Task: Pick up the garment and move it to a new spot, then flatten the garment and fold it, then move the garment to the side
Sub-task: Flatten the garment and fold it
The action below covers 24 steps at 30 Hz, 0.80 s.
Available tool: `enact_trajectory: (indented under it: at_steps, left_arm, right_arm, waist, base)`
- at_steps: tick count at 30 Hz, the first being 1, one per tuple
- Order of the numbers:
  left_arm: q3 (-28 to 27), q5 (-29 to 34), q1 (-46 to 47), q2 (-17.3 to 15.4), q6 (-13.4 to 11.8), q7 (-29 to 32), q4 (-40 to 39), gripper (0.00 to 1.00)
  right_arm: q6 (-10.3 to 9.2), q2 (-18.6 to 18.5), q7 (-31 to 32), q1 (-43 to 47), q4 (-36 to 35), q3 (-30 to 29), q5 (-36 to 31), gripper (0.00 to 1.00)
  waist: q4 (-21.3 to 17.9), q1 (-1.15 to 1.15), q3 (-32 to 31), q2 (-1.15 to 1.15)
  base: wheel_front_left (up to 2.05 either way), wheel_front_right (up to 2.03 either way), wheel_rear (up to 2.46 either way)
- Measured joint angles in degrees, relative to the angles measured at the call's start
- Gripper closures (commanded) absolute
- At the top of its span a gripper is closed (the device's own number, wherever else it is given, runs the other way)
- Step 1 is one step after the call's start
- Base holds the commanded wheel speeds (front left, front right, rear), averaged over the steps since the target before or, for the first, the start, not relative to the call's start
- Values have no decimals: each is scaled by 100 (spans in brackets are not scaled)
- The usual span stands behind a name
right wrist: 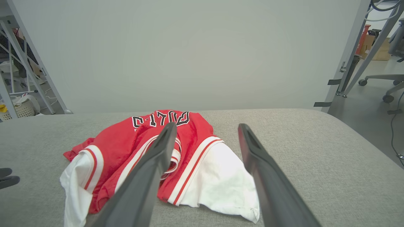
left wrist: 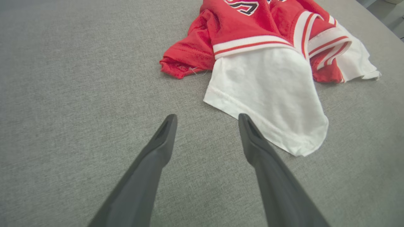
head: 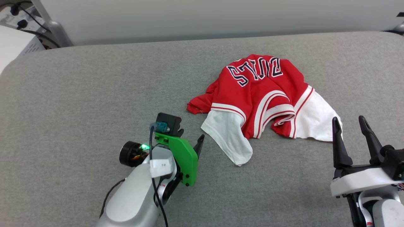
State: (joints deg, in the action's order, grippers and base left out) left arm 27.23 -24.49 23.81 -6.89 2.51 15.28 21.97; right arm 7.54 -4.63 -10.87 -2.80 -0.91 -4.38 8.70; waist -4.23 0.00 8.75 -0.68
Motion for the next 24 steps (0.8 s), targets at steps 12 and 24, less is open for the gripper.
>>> enact_trajectory:
  at_steps: [12, 24]
  left_arm:
    - [153, 26, 1090, 129, -33, 849, 813, 0]
    - [312, 68, 1451, 169, -20, 856, 1516, 100]
  right_arm:
    - [0, 63, -126, -233, 115, 65, 4, 0]
    - [0, 115, -238, -331, 304, 103, -14, 0]
  waist:
    - [-385, 0, 554, 0]
    - [-507, 0, 845, 0]
  base:
    - [0, 0, 0]
    - [0, 0, 0]
